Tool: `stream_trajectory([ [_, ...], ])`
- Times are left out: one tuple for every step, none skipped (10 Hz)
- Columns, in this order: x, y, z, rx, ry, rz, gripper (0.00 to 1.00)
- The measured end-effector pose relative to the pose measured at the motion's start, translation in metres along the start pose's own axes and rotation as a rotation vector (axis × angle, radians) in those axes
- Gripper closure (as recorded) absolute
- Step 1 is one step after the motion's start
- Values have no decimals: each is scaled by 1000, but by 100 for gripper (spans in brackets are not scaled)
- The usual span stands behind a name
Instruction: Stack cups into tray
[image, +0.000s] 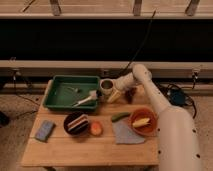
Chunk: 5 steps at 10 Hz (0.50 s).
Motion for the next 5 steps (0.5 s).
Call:
stream_trajectory([
  [0, 0, 3, -1, -9, 7, 27],
  [1, 0, 6, -2, -22, 17, 38],
  [2, 1, 8, 0, -34, 27, 48],
  [4, 1, 8, 5, -45, 39, 59],
  [6, 2, 7, 6, -51, 47, 67],
])
